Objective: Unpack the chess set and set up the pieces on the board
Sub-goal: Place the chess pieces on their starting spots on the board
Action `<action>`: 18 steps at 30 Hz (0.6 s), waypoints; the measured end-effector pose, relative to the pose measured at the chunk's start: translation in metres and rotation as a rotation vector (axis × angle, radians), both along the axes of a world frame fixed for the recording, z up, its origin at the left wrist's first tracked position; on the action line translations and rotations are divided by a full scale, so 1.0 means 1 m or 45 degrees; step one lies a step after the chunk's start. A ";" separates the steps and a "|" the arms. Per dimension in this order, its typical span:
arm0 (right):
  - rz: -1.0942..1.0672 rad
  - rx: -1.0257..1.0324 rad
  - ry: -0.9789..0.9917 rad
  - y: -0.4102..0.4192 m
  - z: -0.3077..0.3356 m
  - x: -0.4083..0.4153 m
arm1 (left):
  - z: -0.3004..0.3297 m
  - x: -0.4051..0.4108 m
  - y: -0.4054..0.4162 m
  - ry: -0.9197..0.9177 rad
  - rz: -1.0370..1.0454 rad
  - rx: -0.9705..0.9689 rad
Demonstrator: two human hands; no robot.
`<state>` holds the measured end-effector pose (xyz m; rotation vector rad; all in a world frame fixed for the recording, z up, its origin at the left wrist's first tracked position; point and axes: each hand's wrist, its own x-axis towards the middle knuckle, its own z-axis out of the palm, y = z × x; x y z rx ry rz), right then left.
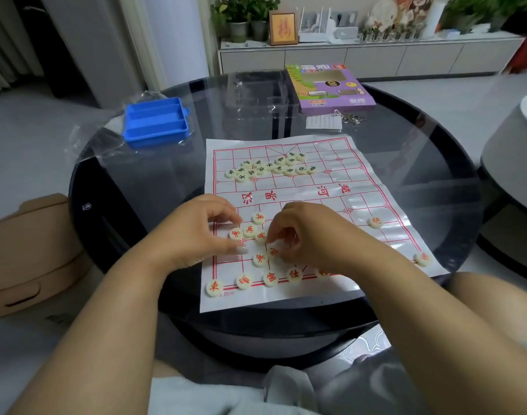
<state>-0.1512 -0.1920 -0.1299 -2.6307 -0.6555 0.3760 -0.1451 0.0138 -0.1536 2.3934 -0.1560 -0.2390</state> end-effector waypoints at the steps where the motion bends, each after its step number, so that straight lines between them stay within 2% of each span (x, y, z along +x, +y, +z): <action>1: 0.002 -0.011 -0.010 0.002 -0.002 0.001 | 0.000 -0.001 -0.001 -0.002 -0.015 0.012; 18: -0.031 -0.035 -0.030 0.013 -0.008 0.017 | -0.001 -0.001 -0.009 -0.067 0.036 0.086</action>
